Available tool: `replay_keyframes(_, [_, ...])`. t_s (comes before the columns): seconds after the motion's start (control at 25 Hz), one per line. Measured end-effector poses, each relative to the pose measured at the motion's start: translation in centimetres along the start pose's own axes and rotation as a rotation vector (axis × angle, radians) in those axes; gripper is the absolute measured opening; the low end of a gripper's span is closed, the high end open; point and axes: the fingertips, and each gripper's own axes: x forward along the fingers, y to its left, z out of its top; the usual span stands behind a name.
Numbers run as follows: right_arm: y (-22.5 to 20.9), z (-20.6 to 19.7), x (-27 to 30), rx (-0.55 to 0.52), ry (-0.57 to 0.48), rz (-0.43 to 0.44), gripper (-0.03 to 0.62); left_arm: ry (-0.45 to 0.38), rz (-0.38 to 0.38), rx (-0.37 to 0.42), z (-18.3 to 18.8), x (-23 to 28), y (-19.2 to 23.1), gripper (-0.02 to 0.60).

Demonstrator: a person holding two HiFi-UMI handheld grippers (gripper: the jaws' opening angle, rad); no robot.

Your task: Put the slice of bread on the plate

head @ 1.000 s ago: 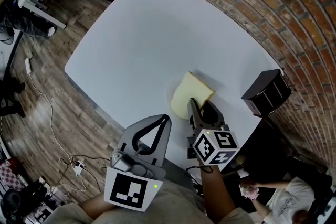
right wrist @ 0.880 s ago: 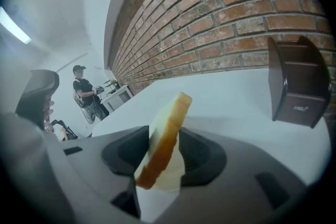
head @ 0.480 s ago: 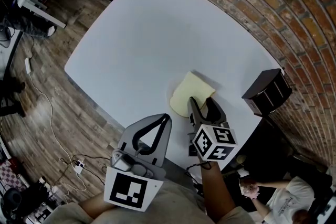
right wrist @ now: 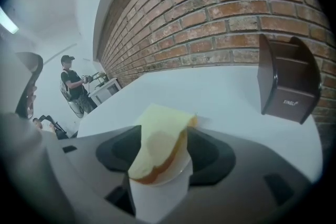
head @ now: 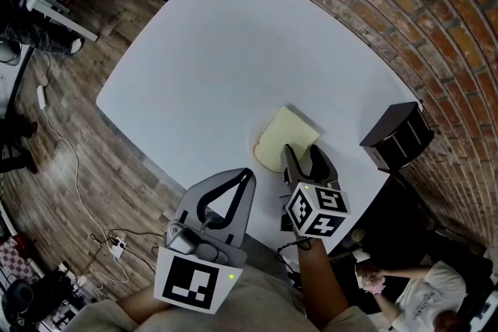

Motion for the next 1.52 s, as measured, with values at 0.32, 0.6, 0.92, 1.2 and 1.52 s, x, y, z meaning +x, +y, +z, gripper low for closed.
replay_keyframes(0.32, [0.0, 0.4, -0.3, 0.0, -0.02, -0.008, 0.261, -0.003, -0.006, 0.002, 0.0, 0.0, 0.0, 0.009])
replay_keyframes(0.6, [0.5, 1.4, -1.0, -0.017, -0.067, 0.007, 0.232, -0.001, -0.01, 0.007, 0.0, 0.0, -0.1, 0.009])
replay_keyframes(0.92, [1.5, 3.3, -2.5, -0.097, -0.147, -0.011, 0.061, -0.017, -0.018, 0.006, 0.4, -0.5, -0.2, 0.009])
replay_keyframes(1.2, [3.1, 5.3, -5.2, -0.158, -0.232, -0.013, 0.015, -0.032, -0.034, 0.016, 0.6, -1.2, -1.0, 0.008])
replay_keyframes(1.52, [6.1, 7.8, -10.2, -0.236, -0.345, 0.008, 0.009, -0.074, -0.064, 0.029, 1.6, -2.1, -2.3, 0.009])
